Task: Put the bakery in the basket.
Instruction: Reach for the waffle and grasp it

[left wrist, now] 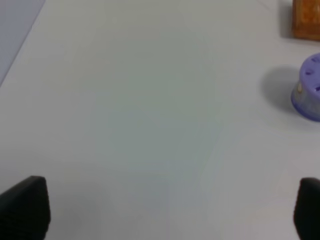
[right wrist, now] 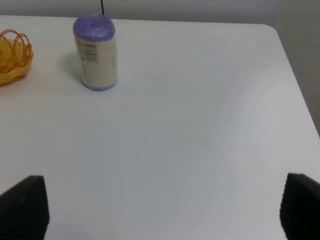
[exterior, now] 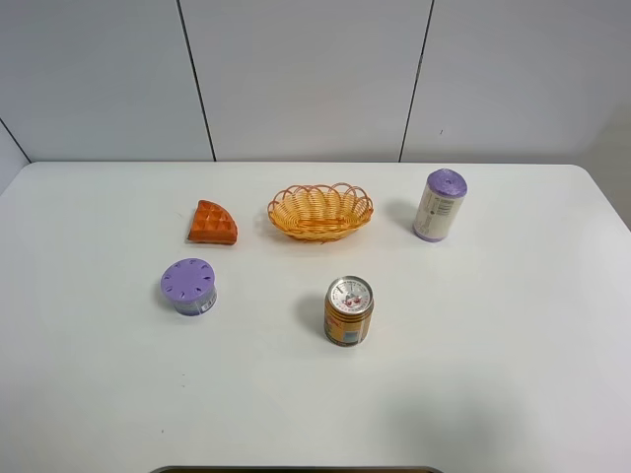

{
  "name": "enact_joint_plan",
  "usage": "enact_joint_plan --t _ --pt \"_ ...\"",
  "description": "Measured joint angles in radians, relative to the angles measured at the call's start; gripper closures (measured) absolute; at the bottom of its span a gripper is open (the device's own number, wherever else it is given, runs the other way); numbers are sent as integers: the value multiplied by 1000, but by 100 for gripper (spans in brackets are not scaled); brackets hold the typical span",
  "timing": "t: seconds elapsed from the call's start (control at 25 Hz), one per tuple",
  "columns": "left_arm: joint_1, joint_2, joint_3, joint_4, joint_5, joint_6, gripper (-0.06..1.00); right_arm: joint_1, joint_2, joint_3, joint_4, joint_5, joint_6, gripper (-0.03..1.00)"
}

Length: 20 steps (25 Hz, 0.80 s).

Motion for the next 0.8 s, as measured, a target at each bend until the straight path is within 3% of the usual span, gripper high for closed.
enact_joint_plan --t 0.2,0.52,0.8 --pt "0 62 -61 -2 0 0 -5 0 0 0 0 0 0 5" --pt "-1 411 -215 -18 -6 49 -5 0 0 0 0 0 0 5" --pt "-1 762 -364 -125 -48 133 -5 0 0 0 0 0 0 5"
